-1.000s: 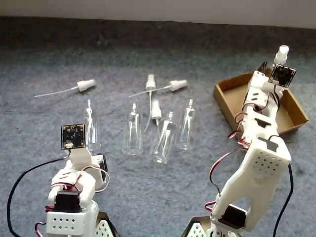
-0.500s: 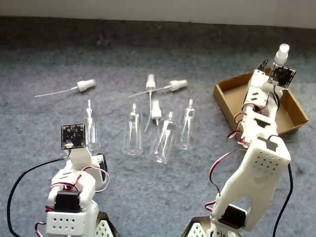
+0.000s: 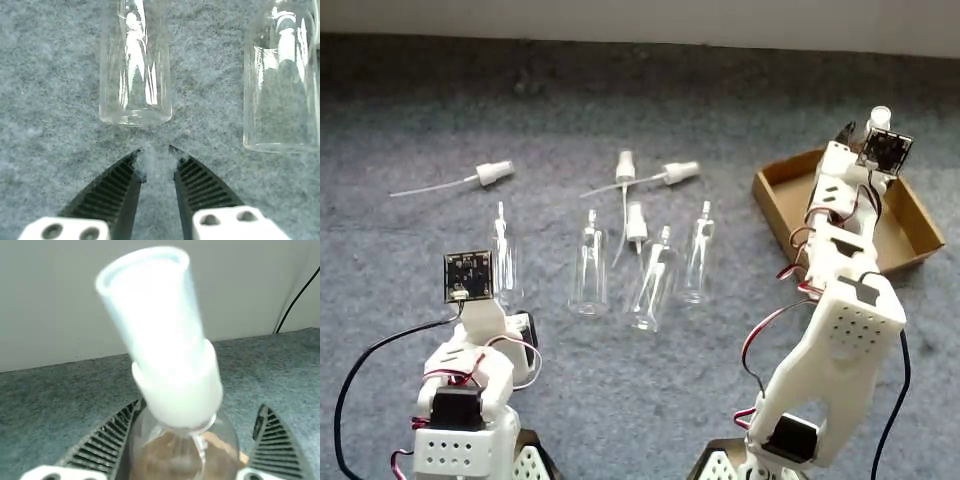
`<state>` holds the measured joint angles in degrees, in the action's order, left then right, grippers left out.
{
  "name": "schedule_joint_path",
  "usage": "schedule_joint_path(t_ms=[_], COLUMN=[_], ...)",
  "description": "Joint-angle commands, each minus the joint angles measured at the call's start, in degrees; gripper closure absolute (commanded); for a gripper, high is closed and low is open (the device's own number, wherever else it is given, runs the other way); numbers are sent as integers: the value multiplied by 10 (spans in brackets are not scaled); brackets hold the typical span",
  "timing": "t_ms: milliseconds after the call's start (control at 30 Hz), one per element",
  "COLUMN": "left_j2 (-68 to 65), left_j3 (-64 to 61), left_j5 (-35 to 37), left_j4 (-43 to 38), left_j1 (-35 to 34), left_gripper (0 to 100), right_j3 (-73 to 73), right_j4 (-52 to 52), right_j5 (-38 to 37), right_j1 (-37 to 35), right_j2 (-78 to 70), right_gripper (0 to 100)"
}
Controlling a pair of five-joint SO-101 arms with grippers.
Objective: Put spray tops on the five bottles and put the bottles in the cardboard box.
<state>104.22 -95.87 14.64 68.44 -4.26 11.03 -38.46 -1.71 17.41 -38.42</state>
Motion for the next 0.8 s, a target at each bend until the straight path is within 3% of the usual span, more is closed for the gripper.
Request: schedule_joint_path(t_ms=[0, 133, 567, 767], left_j2=[2, 2, 2, 2], left_j3=[-12, -12, -12, -12], left_j5=[-9, -9, -9, -9], left_j4=[-10, -10, -10, -10], left_j1=[8, 8, 8, 8], left_gripper=[951, 951, 951, 951], right_j3=[-10, -16, -16, -21], right_j4=[20, 70, 74, 138], right_j5=[-3, -3, -5, -3], right_j1=[-11, -10, -7, 15], right_j2=[16, 18, 19, 23], right_gripper=[695, 695, 695, 695])
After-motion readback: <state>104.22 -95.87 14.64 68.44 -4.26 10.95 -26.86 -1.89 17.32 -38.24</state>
